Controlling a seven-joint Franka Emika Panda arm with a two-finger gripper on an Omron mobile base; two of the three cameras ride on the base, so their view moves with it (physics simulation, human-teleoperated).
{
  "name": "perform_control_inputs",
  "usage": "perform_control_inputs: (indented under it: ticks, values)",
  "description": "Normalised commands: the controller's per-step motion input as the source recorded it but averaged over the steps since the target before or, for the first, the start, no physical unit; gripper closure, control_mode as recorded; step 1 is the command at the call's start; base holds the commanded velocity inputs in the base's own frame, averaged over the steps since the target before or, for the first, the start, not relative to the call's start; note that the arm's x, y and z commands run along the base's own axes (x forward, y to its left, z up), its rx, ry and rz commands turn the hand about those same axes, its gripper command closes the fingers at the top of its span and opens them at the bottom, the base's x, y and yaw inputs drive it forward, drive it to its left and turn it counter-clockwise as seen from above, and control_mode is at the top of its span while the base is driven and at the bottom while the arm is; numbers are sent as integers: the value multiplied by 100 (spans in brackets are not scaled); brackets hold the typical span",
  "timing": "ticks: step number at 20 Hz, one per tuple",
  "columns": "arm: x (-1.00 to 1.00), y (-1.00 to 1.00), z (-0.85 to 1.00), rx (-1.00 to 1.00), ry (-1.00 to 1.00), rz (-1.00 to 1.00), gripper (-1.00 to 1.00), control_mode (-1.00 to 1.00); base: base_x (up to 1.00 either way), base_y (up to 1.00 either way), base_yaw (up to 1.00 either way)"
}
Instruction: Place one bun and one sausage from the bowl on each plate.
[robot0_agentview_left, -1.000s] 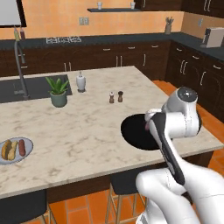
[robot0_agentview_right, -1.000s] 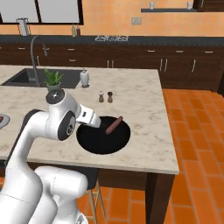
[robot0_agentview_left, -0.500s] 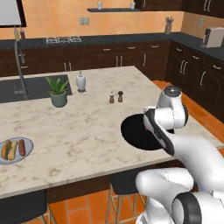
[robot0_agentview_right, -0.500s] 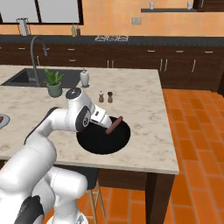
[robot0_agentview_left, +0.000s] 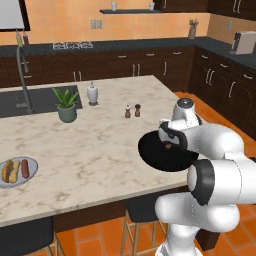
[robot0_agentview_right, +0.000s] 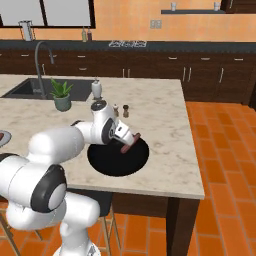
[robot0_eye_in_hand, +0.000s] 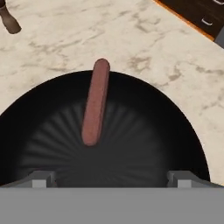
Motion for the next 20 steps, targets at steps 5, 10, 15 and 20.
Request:
perform_control_inputs:
  ticks: [5,10,15,20]
  values:
    - [58,0,-36,0,6,0,-100,-100,0,0,0]
    - [44,0,-37,0,1,0,-100,-100,0,0,0]
    - [33,-5,-45,0,0,0,-100,-100,0,0,0]
    - [2,-15,-53,0,0,0,-100,-100,0,0,0]
